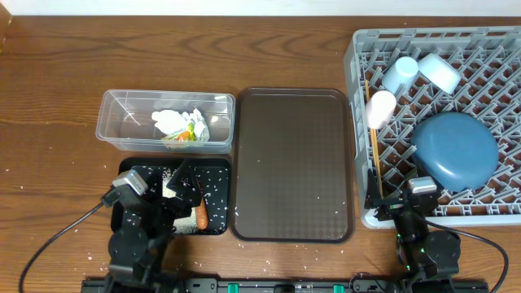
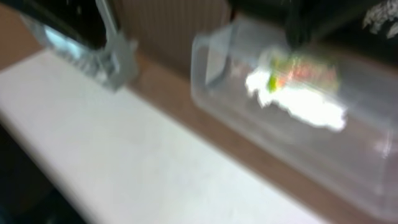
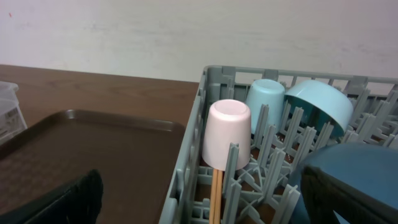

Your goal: Sort waste into correct bins and load items into the dishwasher rack

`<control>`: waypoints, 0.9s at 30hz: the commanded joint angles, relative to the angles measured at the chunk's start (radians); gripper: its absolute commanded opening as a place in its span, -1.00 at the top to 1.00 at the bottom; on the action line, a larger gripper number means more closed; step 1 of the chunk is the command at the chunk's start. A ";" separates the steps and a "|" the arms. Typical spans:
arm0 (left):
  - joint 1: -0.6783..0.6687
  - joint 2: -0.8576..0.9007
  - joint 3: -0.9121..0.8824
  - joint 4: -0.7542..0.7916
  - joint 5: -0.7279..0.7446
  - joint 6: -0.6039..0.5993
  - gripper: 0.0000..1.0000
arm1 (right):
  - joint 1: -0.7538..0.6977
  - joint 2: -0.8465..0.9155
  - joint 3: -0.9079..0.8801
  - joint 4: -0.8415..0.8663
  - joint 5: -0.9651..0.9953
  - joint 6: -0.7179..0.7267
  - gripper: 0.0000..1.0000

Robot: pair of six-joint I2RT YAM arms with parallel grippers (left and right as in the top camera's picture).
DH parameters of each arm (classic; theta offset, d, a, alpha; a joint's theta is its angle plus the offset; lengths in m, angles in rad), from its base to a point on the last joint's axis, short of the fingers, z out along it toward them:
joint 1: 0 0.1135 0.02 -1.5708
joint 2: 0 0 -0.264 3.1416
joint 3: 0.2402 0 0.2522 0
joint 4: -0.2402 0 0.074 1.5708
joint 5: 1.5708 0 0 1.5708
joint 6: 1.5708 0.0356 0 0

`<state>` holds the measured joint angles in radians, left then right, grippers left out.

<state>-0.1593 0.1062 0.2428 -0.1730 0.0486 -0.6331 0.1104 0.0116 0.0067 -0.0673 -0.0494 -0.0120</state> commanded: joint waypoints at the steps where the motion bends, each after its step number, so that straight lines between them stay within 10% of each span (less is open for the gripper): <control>1: -0.006 -0.044 -0.092 0.103 -0.012 -0.005 -0.88 | -0.014 -0.007 -0.001 -0.004 0.008 -0.012 -0.98; 27: 0.055 -0.105 -0.239 0.108 0.021 0.195 -0.88 | -0.014 -0.007 -0.001 -0.005 0.008 -0.012 -0.98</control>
<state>-0.1081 0.0120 0.0128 -0.0189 0.0536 -0.4877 0.1104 0.0116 0.0071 -0.0673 -0.0486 -0.0120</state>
